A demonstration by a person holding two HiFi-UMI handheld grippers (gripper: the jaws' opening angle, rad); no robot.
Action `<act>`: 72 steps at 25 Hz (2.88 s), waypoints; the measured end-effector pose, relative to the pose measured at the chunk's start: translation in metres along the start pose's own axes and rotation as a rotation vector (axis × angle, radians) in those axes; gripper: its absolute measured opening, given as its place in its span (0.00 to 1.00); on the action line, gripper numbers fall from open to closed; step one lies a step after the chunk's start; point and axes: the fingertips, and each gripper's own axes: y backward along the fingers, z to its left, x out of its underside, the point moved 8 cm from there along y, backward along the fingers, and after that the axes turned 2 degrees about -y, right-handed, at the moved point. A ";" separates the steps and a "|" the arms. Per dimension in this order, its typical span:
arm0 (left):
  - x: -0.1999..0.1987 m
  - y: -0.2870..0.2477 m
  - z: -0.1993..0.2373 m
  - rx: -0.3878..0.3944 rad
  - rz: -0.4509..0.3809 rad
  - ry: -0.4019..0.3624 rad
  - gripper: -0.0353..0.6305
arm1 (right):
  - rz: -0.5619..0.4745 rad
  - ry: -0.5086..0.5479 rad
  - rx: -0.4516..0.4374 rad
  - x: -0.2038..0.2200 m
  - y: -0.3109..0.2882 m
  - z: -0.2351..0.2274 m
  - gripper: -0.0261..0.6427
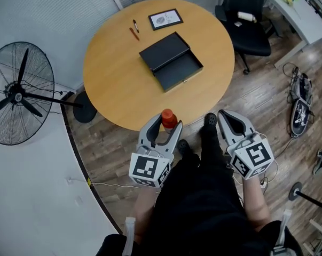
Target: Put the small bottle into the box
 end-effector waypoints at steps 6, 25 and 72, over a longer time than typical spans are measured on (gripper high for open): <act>0.007 -0.008 0.009 -0.047 0.042 0.052 0.37 | 0.000 0.034 -0.072 -0.009 -0.017 -0.007 0.06; -0.018 -0.141 0.035 -0.087 0.164 0.157 0.37 | 0.031 -0.003 -0.182 -0.049 -0.097 -0.117 0.06; 0.060 -0.324 0.113 -0.086 0.527 -0.034 0.37 | 0.215 -0.037 -0.185 -0.029 -0.198 -0.210 0.06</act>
